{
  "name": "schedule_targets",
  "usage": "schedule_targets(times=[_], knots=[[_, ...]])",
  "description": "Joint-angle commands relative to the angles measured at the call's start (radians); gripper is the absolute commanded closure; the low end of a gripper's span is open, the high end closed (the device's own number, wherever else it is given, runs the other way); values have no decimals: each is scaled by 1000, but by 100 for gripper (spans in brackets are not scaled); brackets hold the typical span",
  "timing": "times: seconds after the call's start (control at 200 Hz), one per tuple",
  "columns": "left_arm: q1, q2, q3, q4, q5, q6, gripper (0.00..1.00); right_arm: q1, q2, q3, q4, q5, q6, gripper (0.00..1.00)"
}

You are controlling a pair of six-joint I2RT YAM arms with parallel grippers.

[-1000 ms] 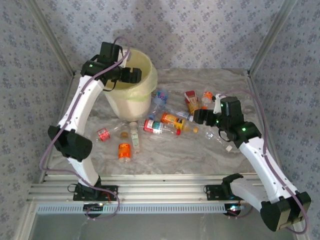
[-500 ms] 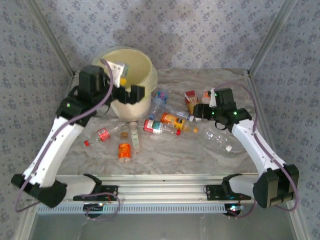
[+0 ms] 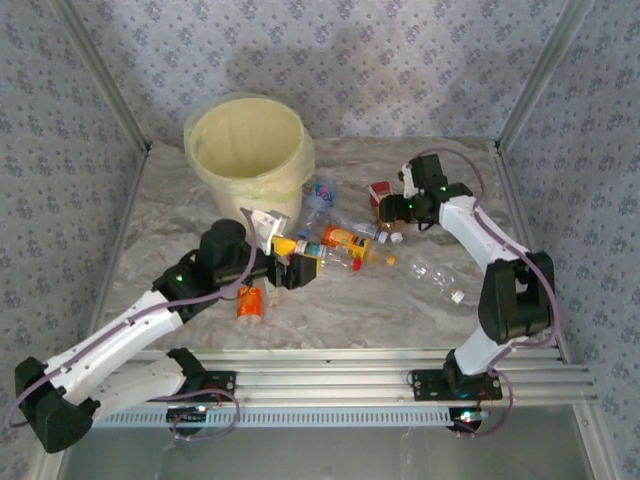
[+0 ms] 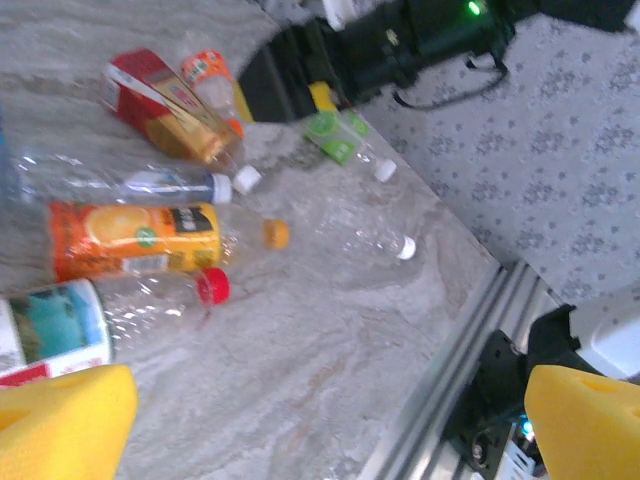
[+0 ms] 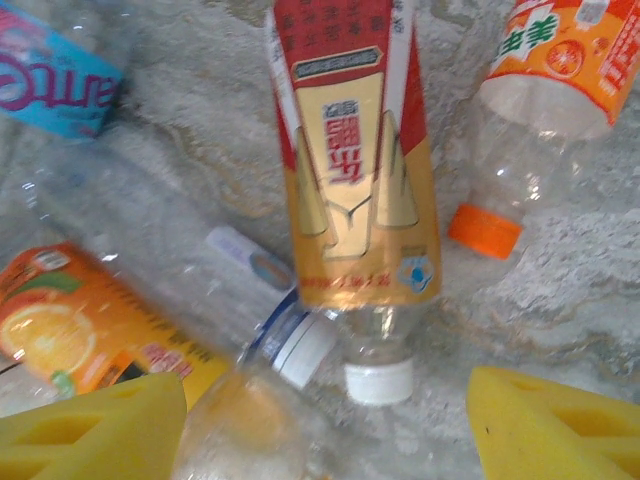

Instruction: Put the plastic bottles in the bin

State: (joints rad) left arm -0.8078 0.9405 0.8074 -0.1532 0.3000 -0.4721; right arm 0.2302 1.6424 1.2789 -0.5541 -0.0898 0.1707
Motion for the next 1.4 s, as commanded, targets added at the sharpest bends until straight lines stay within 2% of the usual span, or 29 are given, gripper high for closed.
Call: schedule_targets(times=[0.0, 0.065, 0.255, 0.53, 0.76, 1.224, 1.394], knots=[[-43, -8, -47, 191, 5, -78, 0, -15, 82, 88, -18, 96, 38, 24], [-65, 12, -51, 187, -6, -73, 0, -23, 122, 125, -14, 141, 89, 25], [-99, 40, -64, 173, -25, -54, 0, -56, 232, 214, -20, 174, 163, 28], [-103, 49, -105, 197, -19, -61, 0, -113, 365, 304, -25, 114, 192, 29], [-106, 56, -117, 198, -17, -59, 0, -128, 461, 366, -42, 116, 200, 26], [-108, 105, -120, 242, -4, -110, 0, -139, 530, 394, -42, 120, 206, 24], [-108, 139, -113, 273, -6, -158, 0, -139, 528, 381, -32, 130, 189, 33]])
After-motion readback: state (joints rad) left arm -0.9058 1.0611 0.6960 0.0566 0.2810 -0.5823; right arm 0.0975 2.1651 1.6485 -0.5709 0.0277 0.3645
